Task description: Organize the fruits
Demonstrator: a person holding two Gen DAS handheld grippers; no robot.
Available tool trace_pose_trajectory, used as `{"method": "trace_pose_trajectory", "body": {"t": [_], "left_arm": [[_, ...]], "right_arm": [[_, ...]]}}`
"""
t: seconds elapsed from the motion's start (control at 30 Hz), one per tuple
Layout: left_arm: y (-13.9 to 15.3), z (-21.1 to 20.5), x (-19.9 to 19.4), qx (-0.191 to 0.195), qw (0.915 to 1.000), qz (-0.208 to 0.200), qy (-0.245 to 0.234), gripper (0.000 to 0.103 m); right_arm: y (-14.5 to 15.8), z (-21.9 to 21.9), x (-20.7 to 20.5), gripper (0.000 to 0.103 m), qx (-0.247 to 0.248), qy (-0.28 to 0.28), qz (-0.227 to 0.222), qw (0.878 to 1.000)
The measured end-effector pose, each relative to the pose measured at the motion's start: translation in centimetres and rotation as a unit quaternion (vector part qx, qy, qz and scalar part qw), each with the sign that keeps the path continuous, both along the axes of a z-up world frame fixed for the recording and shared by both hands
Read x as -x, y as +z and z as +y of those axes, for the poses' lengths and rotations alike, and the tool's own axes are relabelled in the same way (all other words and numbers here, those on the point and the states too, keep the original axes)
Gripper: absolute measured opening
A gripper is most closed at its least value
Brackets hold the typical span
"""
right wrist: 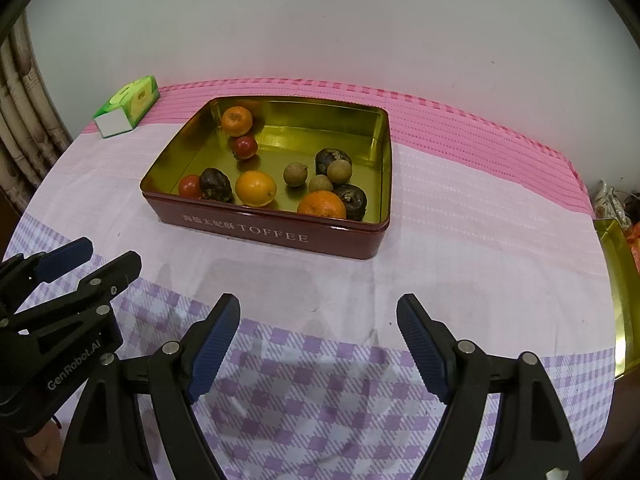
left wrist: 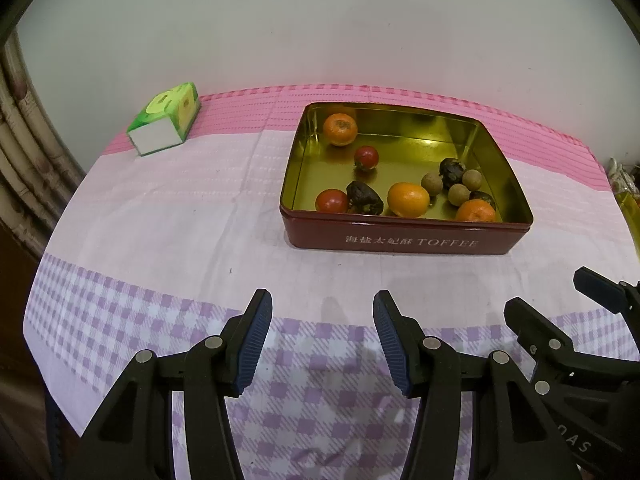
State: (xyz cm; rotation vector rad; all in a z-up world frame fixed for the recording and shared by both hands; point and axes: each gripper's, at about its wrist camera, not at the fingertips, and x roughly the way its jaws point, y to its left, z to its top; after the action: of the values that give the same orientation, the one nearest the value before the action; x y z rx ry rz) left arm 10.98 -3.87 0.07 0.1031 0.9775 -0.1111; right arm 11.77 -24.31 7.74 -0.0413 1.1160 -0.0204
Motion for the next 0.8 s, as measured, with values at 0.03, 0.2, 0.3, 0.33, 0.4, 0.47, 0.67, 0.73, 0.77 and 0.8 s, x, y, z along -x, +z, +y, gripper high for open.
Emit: {"method": "trace_pose_trajectory", "body": {"t": [0.03, 0.2, 0.3, 0.33, 0.4, 0.47, 0.67, 0.73, 0.77, 0.8], "left_arm": [[-0.01, 0.04, 0.01, 0.000, 1.0000, 0.001, -0.002, 0.054], [-0.13, 0.05, 0.04, 0.000, 1.0000, 0.004, -0.002, 0.054], [-0.19, 0.02, 0.03, 0.000, 1.0000, 0.005, -0.002, 0.054], [-0.20, 0.00, 0.03, 0.000, 1.0000, 0.006, -0.003, 0.054], [-0.22, -0.06, 0.02, -0.001, 1.0000, 0.006, -0.003, 0.054], [-0.26, -0.09, 0.03, 0.000, 1.0000, 0.007, -0.004, 0.054], [-0.33, -0.12, 0.06, 0.000, 0.9999, 0.009, -0.005, 0.054], [-0.37, -0.15, 0.03, -0.001, 0.9999, 0.010, -0.007, 0.054], [-0.36, -0.18, 0.03, -0.001, 0.9999, 0.010, -0.005, 0.054], [-0.39, -0.16, 0.01, 0.001, 0.9999, 0.011, -0.004, 0.054]], "right_arm": [[-0.01, 0.00, 0.01, 0.078, 0.000, 0.000, 0.000, 1.000], [-0.11, -0.06, 0.01, 0.080, 0.001, -0.003, 0.000, 1.000], [-0.11, -0.05, 0.06, 0.080, 0.001, -0.002, 0.001, 1.000], [-0.06, -0.03, 0.10, 0.080, 0.001, -0.002, 0.000, 1.000], [-0.12, -0.04, 0.07, 0.080, 0.000, -0.001, 0.001, 1.000], [-0.13, -0.04, 0.08, 0.080, 0.000, -0.001, 0.001, 1.000], [-0.27, -0.01, 0.11, 0.080, -0.001, 0.000, 0.003, 1.000], [-0.34, -0.04, 0.11, 0.080, -0.001, 0.000, 0.003, 1.000], [-0.36, -0.04, 0.11, 0.080, -0.002, 0.000, 0.003, 1.000], [-0.34, -0.04, 0.12, 0.080, -0.002, 0.000, 0.003, 1.000]]}}
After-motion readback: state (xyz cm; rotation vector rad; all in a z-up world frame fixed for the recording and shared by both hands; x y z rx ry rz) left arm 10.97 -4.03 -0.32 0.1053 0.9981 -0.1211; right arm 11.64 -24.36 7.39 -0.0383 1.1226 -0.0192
